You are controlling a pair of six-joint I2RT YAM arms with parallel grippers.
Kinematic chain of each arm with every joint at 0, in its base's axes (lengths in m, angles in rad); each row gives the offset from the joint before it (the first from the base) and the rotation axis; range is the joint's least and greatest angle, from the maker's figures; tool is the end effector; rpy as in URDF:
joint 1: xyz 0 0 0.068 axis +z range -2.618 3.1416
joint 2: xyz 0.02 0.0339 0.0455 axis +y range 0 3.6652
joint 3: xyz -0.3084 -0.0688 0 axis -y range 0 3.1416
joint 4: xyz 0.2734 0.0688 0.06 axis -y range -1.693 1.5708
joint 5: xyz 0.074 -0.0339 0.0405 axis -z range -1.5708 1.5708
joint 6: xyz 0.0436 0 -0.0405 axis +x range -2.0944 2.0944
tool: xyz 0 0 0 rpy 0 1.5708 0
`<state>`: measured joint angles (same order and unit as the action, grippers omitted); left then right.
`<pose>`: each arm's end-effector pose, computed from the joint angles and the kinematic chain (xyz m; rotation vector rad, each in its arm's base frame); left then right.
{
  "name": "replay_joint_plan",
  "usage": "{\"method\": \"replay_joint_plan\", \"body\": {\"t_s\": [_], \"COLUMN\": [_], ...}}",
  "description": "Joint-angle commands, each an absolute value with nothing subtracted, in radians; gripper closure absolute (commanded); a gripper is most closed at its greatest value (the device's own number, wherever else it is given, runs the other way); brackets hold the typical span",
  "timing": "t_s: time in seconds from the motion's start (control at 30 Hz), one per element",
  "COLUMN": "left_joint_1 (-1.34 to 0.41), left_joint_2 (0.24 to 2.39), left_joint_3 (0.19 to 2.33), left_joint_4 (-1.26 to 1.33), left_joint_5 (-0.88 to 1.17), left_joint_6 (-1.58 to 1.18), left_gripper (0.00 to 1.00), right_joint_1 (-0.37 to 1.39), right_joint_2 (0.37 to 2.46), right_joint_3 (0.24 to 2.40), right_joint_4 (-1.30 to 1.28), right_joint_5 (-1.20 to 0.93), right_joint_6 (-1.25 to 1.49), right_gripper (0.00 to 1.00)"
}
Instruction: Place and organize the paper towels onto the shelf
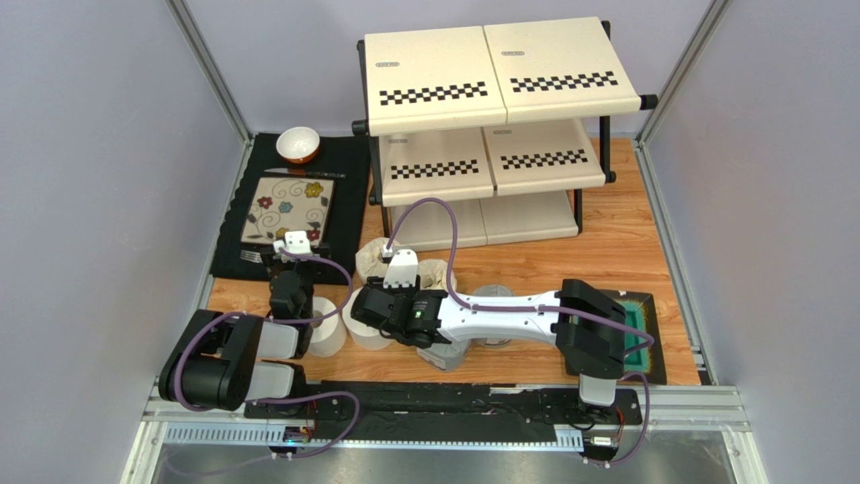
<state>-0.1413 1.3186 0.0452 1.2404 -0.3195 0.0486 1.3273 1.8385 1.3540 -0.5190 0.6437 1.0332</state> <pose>0.1958 -0.0140 0.1645 -0.0958 1.6023 0.1842 0.1291 0.4110 0.2448 -0.1170 2.3316 0.3314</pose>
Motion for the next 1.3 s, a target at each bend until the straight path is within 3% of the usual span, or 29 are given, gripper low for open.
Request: {"method": "replay_joint_plan", "body": {"t_s": [0.0, 0.2, 0.8, 1.27], "left_joint_1": [-0.133, -0.133, -0.133, -0.133], "left_joint_2": [1.308, 1.309, 1.308, 1.308], "left_joint_3": [-0.213, -0.213, -0.212, -0.213], "left_joint_4": [1.270, 1.270, 1.270, 1.270], "left_joint_5": [-0.307, -0.305, -0.305, -0.305], "left_joint_6": [0.043, 0.043, 0.043, 0.041], "left_gripper": [0.01, 0.01, 0.01, 0.01], "right_joint_1": [1.325, 1.328, 1.364, 1.376], "right_joint_2": [1.862, 1.836, 1.536, 1.226], "right_joint_3": [1.396, 1.405, 1.361, 1.492], "right_joint_4": [-0.523, -0.546, -0.571, -0.718], "right_joint_5": [0.646, 0.670, 0.578, 0.873], "right_joint_6": [1.052, 1.019, 0.839, 0.623], "right_gripper": [0.48, 0.67, 0.74, 0.72]}}
